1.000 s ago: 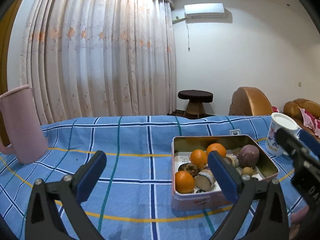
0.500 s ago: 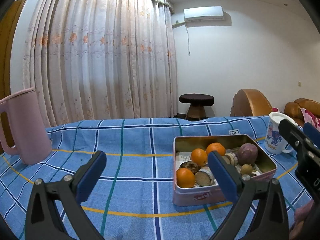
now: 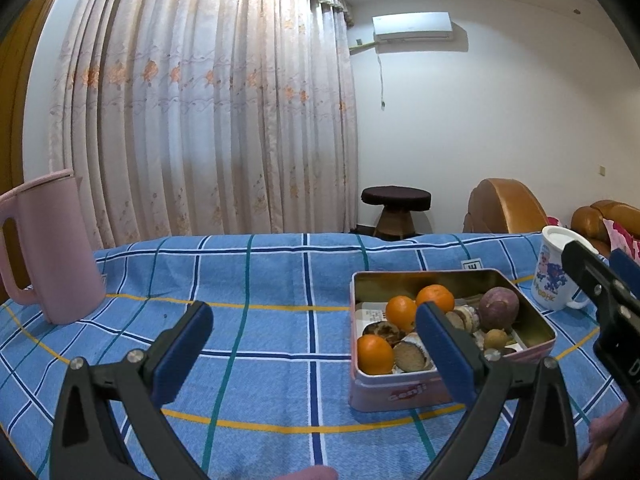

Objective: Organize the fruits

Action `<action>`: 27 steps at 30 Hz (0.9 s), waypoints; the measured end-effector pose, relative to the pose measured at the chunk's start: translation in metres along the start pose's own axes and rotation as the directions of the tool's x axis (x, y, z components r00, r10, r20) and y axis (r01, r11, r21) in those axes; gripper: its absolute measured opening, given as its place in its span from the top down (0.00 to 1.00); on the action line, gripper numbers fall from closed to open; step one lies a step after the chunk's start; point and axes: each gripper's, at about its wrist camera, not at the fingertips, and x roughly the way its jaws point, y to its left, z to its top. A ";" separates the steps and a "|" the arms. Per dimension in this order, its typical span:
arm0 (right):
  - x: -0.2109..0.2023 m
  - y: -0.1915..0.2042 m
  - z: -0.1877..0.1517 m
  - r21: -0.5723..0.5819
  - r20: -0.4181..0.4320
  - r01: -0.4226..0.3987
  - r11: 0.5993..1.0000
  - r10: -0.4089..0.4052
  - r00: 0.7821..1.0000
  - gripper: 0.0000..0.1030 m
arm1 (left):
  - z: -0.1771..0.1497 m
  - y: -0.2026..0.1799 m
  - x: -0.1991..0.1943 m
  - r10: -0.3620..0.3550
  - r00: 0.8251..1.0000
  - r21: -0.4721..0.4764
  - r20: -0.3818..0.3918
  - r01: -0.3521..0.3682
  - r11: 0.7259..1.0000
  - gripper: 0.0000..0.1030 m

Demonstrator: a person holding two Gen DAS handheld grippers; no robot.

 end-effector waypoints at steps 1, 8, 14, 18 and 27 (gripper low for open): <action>0.000 0.000 0.000 0.001 0.000 0.000 1.000 0.000 1.000 0.20 | 0.000 0.000 0.000 0.003 1.000 -0.002 -0.001 -0.003 1.000 0.00; -0.001 0.000 0.000 0.001 0.001 0.000 1.000 0.000 1.000 0.20 | 0.000 -0.001 0.003 0.029 1.000 -0.003 -0.008 -0.029 1.000 0.00; 0.000 -0.001 0.000 0.002 -0.002 0.006 1.000 -0.006 1.000 0.20 | -0.001 -0.005 0.002 0.034 0.999 0.007 0.003 -0.034 0.999 0.00; 0.000 -0.001 0.000 0.002 -0.002 0.006 1.000 -0.006 1.000 0.20 | -0.001 -0.006 0.001 0.029 1.000 0.013 0.006 -0.029 0.999 0.00; 0.000 -0.001 0.000 -0.001 -0.006 0.006 1.000 -0.006 1.000 0.20 | -0.001 -0.007 0.001 -0.005 1.000 -0.003 -0.005 0.005 1.000 0.00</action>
